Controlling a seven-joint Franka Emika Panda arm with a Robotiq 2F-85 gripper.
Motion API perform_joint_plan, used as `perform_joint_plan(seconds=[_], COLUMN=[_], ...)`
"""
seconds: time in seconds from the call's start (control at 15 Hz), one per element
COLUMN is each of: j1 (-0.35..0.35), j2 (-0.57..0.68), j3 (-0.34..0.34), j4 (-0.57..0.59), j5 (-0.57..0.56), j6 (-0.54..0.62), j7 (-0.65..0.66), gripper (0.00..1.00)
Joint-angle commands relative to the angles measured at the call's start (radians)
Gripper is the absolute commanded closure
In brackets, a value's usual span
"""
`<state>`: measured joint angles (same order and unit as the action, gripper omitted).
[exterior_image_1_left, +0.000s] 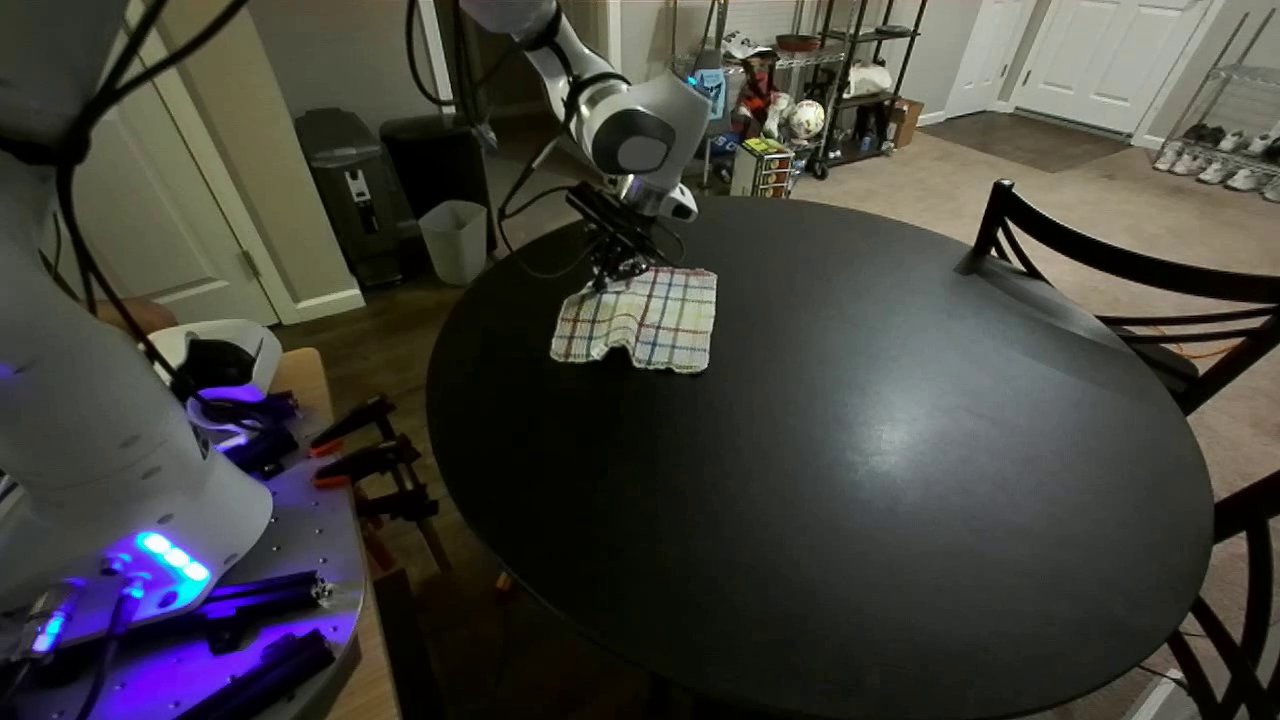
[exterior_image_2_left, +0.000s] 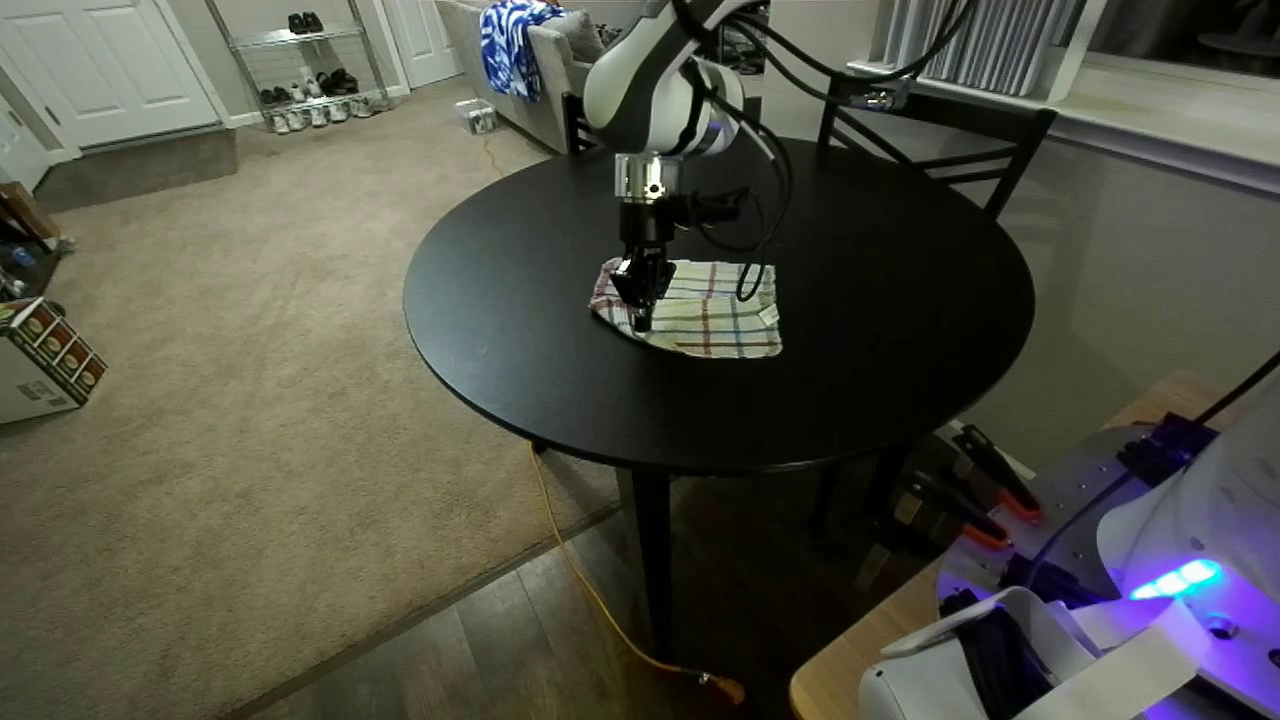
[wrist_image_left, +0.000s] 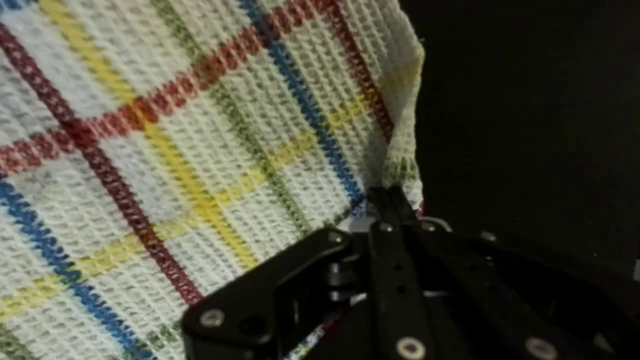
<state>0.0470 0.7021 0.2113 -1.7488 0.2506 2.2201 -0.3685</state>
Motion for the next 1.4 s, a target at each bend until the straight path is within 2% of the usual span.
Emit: perform_joint_plan(seconds=[0.0, 0.07, 0.27, 0.4, 0.47, 0.53, 0.6, 0.8, 0.93, 1.0, 1.2, 1.33], j1=[0.023, 0.077, 0.160, 0.244, 0.259, 0.321, 0.389, 0.591, 0.671, 0.615, 0.582, 0.532], j2=[-0.106, -0.139, -0.179, -0.194, -0.198, -0.201, -0.204, -0.207, -0.212, -0.221, -0.247, -0.258], j3=[0.010, -0.023, -0.046, -0.081, -0.079, -0.127, -0.185, -0.353, -0.400, -0.383, -0.365, -0.346], j4=[-0.176, -0.228, -0.366, -0.456, -0.491, -0.525, -0.555, -0.612, -0.643, -0.618, -0.636, -0.635], j5=[-0.008, 0.022, -0.001, -0.018, -0.088, -0.116, -0.150, -0.167, -0.138, -0.148, -0.149, -0.152], j6=[0.269, 0.352, 0.597, 0.762, 0.821, 0.880, 0.929, 1.010, 1.039, 1.021, 1.042, 1.045], j7=[0.027, 0.027, 0.093, 0.170, 0.259, 0.324, 0.387, 0.504, 0.530, 0.502, 0.496, 0.492], gripper=[1.00, 1.00, 1.00, 1.00, 1.00, 0.90, 0.73, 0.56, 0.43, 0.36, 0.17, 0.04])
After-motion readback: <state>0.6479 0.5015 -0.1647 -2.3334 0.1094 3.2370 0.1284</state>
